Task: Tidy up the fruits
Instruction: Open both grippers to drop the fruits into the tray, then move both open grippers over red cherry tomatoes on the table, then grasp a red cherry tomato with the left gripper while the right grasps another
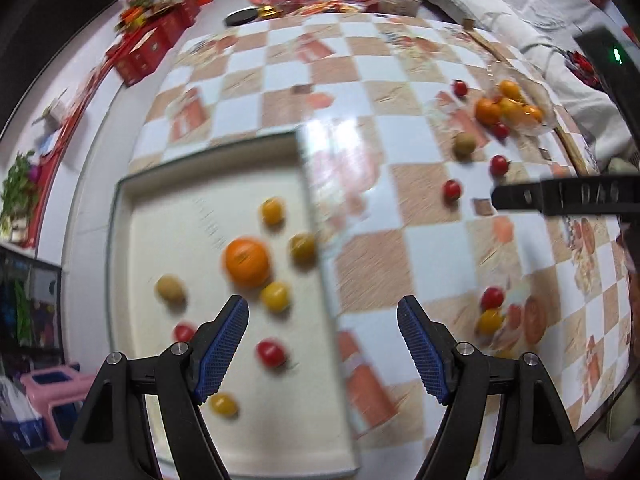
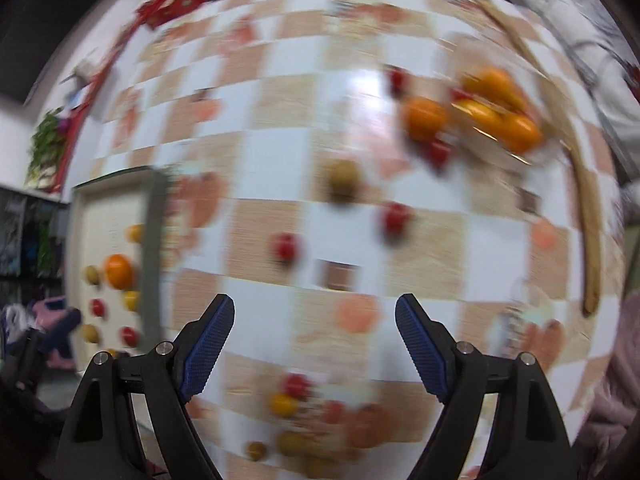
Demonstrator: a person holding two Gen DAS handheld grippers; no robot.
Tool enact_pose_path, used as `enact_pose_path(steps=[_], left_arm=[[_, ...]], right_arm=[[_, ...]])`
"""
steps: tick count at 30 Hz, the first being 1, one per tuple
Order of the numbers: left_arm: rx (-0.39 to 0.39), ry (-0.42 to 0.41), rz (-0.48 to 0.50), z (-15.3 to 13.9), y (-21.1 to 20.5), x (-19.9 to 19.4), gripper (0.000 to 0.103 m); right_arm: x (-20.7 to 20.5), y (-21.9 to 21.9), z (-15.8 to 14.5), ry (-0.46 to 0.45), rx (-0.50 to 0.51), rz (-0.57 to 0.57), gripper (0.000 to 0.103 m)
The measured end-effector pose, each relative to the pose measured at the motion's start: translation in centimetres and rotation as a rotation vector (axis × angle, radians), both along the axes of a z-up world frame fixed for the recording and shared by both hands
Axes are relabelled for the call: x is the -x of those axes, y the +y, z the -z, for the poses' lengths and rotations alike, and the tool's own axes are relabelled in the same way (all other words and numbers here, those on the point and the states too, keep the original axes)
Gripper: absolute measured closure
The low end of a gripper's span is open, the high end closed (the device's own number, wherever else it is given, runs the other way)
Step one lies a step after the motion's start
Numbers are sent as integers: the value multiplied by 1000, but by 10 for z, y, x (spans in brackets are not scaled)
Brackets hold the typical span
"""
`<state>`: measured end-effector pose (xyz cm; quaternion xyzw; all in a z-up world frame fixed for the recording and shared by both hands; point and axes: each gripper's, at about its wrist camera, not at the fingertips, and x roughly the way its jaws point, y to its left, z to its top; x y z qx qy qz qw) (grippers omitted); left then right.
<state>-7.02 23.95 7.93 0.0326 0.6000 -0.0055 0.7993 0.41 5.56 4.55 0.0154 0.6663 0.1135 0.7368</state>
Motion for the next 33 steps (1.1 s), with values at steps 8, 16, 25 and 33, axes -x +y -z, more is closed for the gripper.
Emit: enact_pose_path(steps=[8, 16, 25, 33], left_arm=[[-5, 48, 53, 25, -50, -44, 25], [2, 50, 68, 50, -73, -78, 25], [7, 41, 93, 63, -91, -99, 25], [19, 56, 95, 71, -97, -107, 43]], right_arm=[[-13, -39, 15, -14, 37, 10, 18], [-36, -36, 32, -5, 2, -18, 38], [-55, -17, 41, -2, -11, -111, 80], [-51, -31, 40, 3, -29, -77, 80]])
